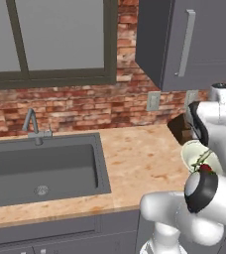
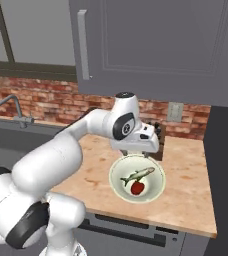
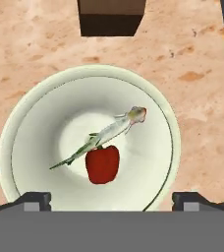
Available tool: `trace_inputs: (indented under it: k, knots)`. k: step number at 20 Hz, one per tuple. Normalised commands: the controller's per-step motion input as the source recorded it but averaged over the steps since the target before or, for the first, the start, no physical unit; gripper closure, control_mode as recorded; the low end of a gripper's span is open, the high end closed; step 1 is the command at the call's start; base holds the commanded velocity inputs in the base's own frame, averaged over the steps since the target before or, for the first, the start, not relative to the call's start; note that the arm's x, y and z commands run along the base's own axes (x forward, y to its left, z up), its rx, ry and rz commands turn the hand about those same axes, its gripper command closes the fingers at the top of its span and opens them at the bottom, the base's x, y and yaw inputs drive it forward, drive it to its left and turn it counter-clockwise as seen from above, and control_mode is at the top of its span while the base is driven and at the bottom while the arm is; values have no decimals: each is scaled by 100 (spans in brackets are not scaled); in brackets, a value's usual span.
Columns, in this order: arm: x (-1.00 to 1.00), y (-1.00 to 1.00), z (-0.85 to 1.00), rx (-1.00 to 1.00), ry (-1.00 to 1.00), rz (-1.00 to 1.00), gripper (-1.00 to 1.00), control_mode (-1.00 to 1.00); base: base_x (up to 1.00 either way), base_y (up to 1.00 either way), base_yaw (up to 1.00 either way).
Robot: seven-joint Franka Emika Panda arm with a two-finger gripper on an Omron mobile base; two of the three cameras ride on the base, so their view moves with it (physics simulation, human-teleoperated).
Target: Take the bell pepper, fish, and tangerine from the freezer and place them in the bowl on the counter.
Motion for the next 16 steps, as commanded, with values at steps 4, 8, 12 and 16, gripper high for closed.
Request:
trace_inputs:
  k: [4, 8, 12, 16]
  knots:
    - [-100, 3, 30, 0, -13, 0, -100, -100, 0, 0, 0]
    - [-100, 27, 0, 0, -23, 0, -100, -100, 0, 0, 0]
    - [-100, 37, 8, 0, -38, 0, -100, -100, 0, 0, 0]
    - [-100, 83, 1, -2, -27, 0, -100, -100, 0, 0, 0]
